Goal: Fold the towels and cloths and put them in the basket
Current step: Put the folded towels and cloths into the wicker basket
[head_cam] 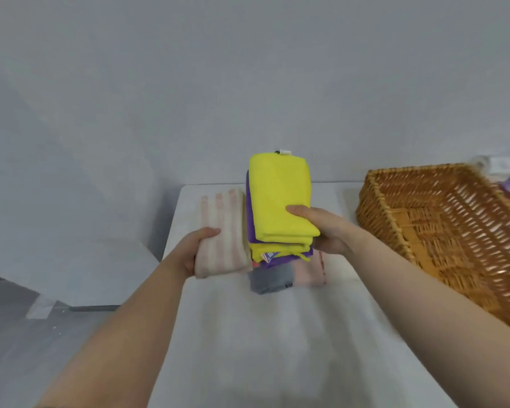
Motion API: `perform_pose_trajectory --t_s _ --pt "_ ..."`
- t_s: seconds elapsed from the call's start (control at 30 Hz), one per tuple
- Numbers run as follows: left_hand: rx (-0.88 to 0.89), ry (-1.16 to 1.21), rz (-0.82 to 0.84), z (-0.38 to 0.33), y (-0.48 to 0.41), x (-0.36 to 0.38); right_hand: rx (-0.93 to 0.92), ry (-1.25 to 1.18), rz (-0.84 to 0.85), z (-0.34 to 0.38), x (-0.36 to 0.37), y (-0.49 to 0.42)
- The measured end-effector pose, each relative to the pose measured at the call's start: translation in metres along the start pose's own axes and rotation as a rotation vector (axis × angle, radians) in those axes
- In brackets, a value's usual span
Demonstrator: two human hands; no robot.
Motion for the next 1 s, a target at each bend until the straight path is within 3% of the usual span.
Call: perform_pose_trajectory --t_s 0.27,0.47,0.63,0.77,1.0 --pt "0.007 0.024 0.239 0.011 -0.048 0.195 -0.149 -0.101 -0.099 0.031 -0.139 0.131" --pt "0.130 0.259 0.294 0.029 -0.074 0.278 -0.263 -0.173 -0.075 0.049 -0.255 0.188" --pt "0.172 0.374 0.183 0.057 -0.092 0.294 -0.080 -0.112 -0.189 0.026 -0.327 0.185" --pt "0.169 0.431 0.092 0.077 -0.097 0.287 -0.001 -0.161 -0.160 0.007 -0.331 0.141" --pt "0.160 0.399 0.118 0.078 -0.105 0.278 0.125 -0.144 -0.120 -0.033 -0.336 0.082"
Point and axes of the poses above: each hand's wrist, its own y-axis away from the middle knuckle, its own x-axis out of the palm, z = x × y, the point moved 8 cm from there along -y, towards the middle knuckle, and after that the axes turned 14 degrees about z, right-handed, at the moved point
